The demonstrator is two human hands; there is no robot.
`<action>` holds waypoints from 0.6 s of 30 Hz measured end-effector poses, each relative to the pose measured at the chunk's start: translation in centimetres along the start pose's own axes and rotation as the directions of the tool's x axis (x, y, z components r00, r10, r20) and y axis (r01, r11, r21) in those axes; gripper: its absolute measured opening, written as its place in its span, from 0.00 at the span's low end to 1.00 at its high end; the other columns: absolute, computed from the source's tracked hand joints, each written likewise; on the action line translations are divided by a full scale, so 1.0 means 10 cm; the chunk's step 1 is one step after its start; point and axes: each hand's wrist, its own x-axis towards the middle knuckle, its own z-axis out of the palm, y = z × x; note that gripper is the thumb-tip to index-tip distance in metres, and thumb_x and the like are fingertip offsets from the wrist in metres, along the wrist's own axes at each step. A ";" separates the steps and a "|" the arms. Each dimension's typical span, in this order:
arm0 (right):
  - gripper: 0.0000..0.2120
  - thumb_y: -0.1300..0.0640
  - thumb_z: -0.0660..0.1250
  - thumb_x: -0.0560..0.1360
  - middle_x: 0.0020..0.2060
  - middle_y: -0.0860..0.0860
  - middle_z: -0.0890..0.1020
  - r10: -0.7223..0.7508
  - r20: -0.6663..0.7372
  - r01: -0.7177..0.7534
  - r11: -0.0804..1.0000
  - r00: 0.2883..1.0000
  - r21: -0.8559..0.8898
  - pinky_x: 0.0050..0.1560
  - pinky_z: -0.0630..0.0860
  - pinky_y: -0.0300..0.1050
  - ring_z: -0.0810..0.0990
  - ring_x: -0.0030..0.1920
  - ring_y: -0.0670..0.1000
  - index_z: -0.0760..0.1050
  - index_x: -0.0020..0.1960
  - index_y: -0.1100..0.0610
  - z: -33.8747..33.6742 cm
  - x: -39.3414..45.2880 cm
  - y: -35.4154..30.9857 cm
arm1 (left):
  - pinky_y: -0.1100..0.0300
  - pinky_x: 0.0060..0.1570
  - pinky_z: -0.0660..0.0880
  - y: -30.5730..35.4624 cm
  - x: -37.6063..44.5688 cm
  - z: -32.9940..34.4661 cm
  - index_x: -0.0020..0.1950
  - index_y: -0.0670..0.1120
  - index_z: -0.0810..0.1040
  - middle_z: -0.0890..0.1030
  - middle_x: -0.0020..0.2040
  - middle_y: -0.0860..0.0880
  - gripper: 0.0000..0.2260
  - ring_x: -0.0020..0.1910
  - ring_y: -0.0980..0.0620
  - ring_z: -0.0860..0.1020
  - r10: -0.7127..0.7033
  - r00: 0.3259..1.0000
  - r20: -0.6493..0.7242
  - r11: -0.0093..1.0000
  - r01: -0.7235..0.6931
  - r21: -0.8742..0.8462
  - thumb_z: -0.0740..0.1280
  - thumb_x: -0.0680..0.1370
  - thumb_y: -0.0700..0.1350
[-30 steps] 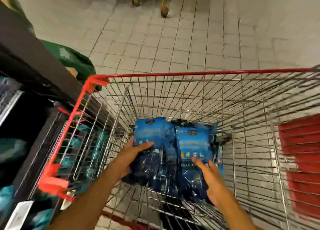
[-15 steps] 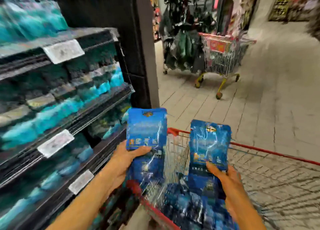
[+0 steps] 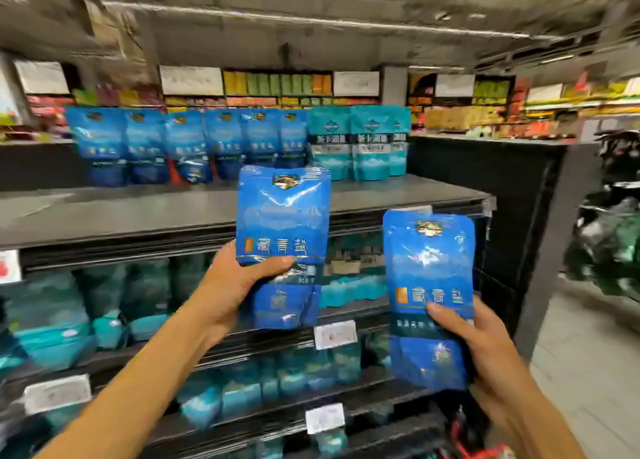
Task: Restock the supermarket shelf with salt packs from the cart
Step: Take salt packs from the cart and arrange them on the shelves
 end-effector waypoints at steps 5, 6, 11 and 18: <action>0.24 0.52 0.77 0.63 0.55 0.56 0.85 -0.058 0.248 0.045 0.997 0.967 0.061 0.45 0.82 0.47 0.85 0.52 0.57 0.81 0.58 0.55 0.97 0.55 -0.28 | 0.51 0.47 0.81 0.53 0.02 -0.67 0.59 0.40 0.80 0.85 0.53 0.43 0.24 0.46 0.47 0.84 0.126 0.977 -0.174 0.991 -0.115 0.072 0.76 0.64 0.42; 0.24 0.53 0.77 0.63 0.54 0.56 0.85 -0.077 0.280 0.060 0.996 0.957 0.070 0.46 0.82 0.47 0.85 0.53 0.56 0.81 0.59 0.56 1.19 0.64 -0.33 | 0.53 0.45 0.82 0.63 0.04 -0.82 0.58 0.40 0.80 0.86 0.52 0.44 0.23 0.46 0.48 0.84 0.155 0.967 -0.204 0.986 -0.137 0.097 0.76 0.64 0.42; 0.24 0.58 0.76 0.64 0.52 0.57 0.86 -0.110 0.409 0.073 0.992 0.906 0.106 0.49 0.83 0.53 0.85 0.51 0.58 0.80 0.60 0.61 2.36 1.11 -0.59 | 0.58 0.40 0.82 1.13 0.26 -1.63 0.54 0.44 0.82 0.87 0.49 0.48 0.18 0.43 0.53 0.85 0.259 0.915 -0.311 0.961 -0.211 0.180 0.74 0.64 0.40; 0.21 0.68 0.75 0.68 0.53 0.59 0.85 0.000 0.414 -0.018 0.999 0.910 0.039 0.51 0.82 0.58 0.85 0.52 0.59 0.79 0.61 0.64 3.98 1.93 -0.50 | 0.55 0.44 0.83 1.54 1.09 -2.96 0.61 0.42 0.80 0.85 0.54 0.46 0.18 0.48 0.51 0.84 0.239 0.902 -0.359 0.962 -0.170 0.213 0.71 0.72 0.33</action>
